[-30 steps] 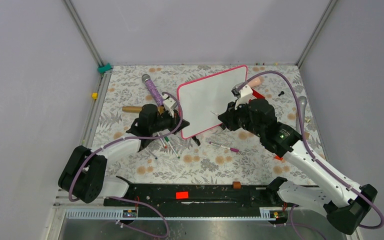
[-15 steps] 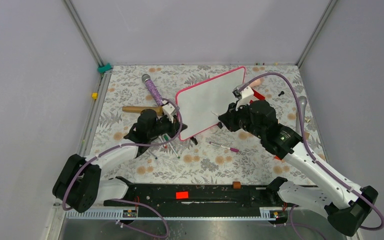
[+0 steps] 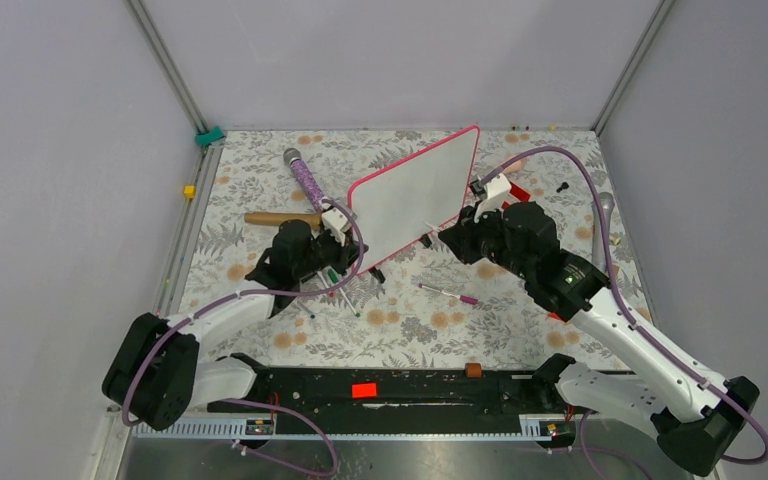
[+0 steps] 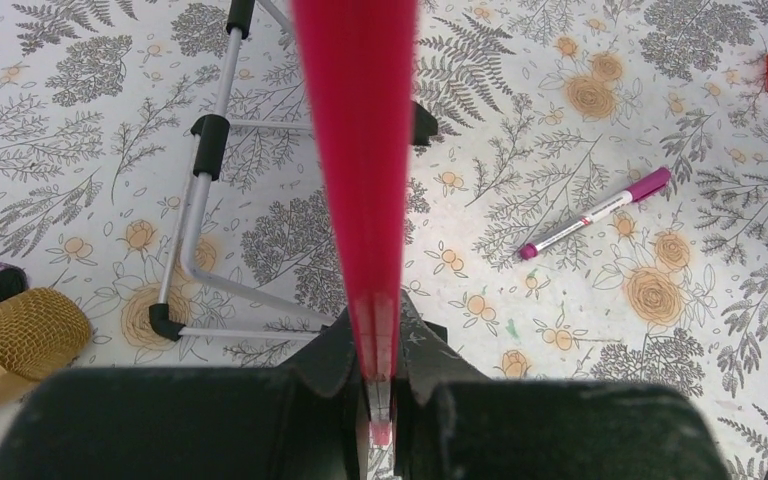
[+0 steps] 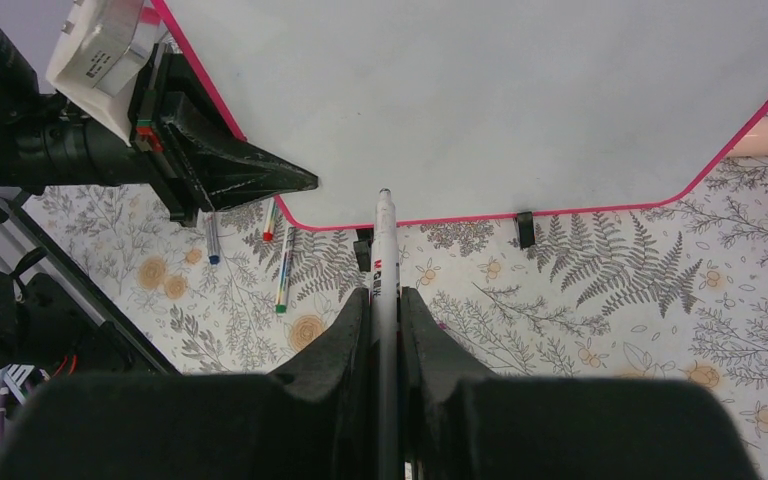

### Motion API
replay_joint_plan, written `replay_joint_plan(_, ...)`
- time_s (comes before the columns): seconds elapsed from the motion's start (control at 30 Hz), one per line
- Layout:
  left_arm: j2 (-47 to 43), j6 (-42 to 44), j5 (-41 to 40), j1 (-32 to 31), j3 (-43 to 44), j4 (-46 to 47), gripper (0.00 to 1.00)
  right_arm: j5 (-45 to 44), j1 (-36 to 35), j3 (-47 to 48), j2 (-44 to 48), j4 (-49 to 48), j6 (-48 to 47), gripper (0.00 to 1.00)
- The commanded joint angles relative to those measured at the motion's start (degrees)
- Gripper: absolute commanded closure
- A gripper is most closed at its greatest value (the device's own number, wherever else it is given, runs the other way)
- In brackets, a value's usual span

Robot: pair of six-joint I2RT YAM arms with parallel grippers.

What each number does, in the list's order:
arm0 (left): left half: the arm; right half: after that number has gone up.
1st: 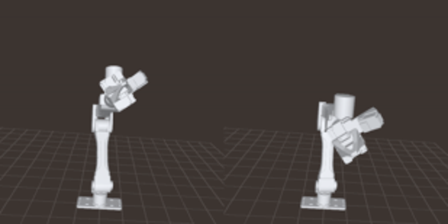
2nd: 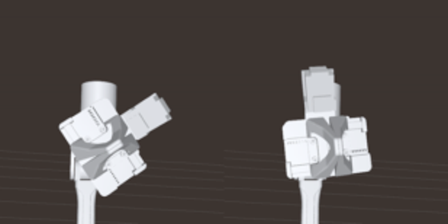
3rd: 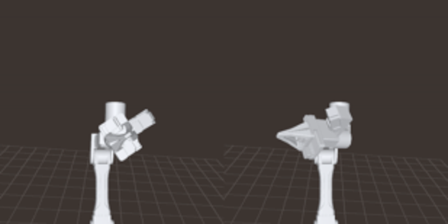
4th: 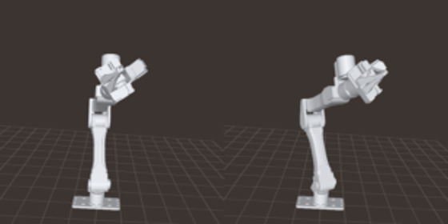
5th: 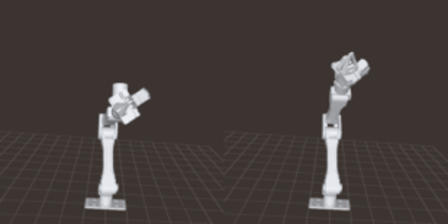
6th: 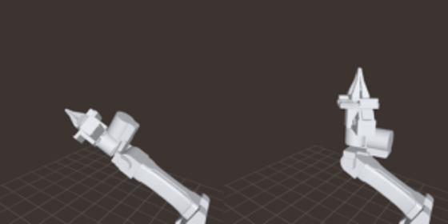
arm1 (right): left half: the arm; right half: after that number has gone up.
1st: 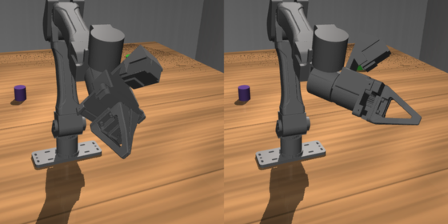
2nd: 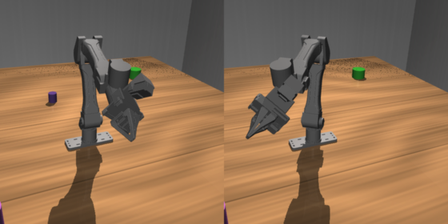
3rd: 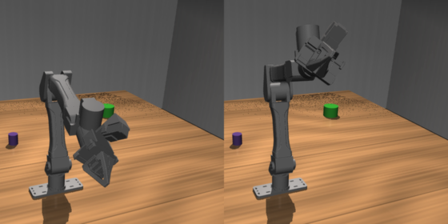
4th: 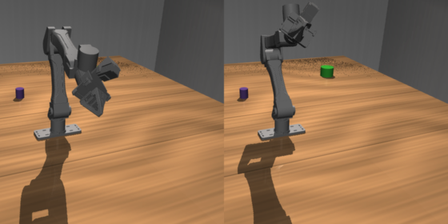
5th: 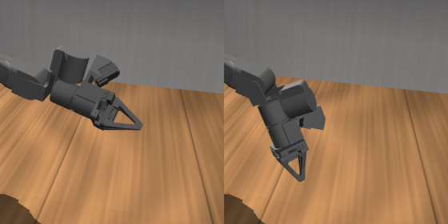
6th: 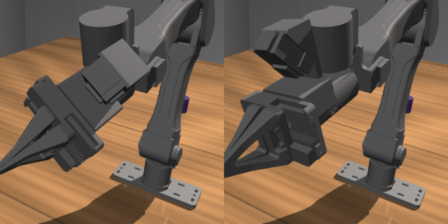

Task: Write a sentence on the whiteboard
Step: Pick up the whiteboard from the whiteboard stand.

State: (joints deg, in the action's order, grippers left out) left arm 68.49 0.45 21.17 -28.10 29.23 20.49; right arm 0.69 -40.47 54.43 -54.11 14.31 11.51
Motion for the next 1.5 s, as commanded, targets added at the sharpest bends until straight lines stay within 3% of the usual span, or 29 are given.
replay_joint_plan(0.0, 2.6, 1.9, -3.8, 0.8, 1.6, -2.4, 1.0, -0.4, -0.3, -0.5, 1.7, -2.6, -1.0, 1.0)
replay_joint_plan(0.3, 10.4, 1.1, 3.4, 0.9, 6.3, -6.1, 1.0, 0.6, -0.4, -0.6, 2.3, -2.7, -0.8, 1.0)
replay_joint_plan(0.47, 16.1, -0.2, 16.0, 0.6, 7.3, -3.1, 1.0, 0.2, -0.3, -0.6, 3.1, -2.5, -0.7, 1.0)
replay_joint_plan(0.63, 20.4, 0.5, 24.1, -0.5, 10.2, -6.1, 1.0, -0.4, -0.3, -0.5, 4.7, -2.3, -0.8, 1.0)
replay_joint_plan(0.77, 17.5, -1.1, 24.8, -0.8, 7.3, -4.0, 1.0, -2.1, -0.4, -0.5, 5.5, -2.1, -0.8, 1.0)
replay_joint_plan(0.9, 9.0, -3.7, 19.4, 0.2, 2.5, -1.3, 1.0, -1.7, -0.3, -1.0, 5.8, -2.3, -0.6, 1.0)
replay_joint_plan(1.1, 6.7, -10.6, 27.0, 8.5, 1.3, 6.8, 1.0, -0.9, -0.3, -0.8, 6.0, -2.8, 0.1, 1.0)
replay_joint_plan(1.27, 6.3, -7.2, 26.5, 11.7, 3.4, -0.2, 1.0, -0.9, -0.4, 1.0, 6.1, -1.5, -0.3, 1.0)
replay_joint_plan(1.3, 6.0, -5.5, 25.3, 12.2, 4.0, -3.1, 0.98, -0.9, -0.4, 1.1, 6.2, -1.5, -0.3, 1.0)
replay_joint_plan(1.37, 5.1, -3.0, 24.0, 13.7, 4.4, -5.9, 0.76, -0.9, -0.4, 1.1, 6.3, -1.5, -0.2, 1.0)
replay_joint_plan(1.4, 4.7, -4.1, 24.4, 14.6, 3.6, -4.2, 0.8, 0.5, -0.4, 1.2, 6.2, -1.5, -0.1, 1.0)
replay_joint_plan(1.47, 3.9, -5.7, 23.7, 15.8, 2.1, -0.7, 1.0, 1.1, -0.4, 1.3, 6.0, -1.4, 0.1, 1.0)
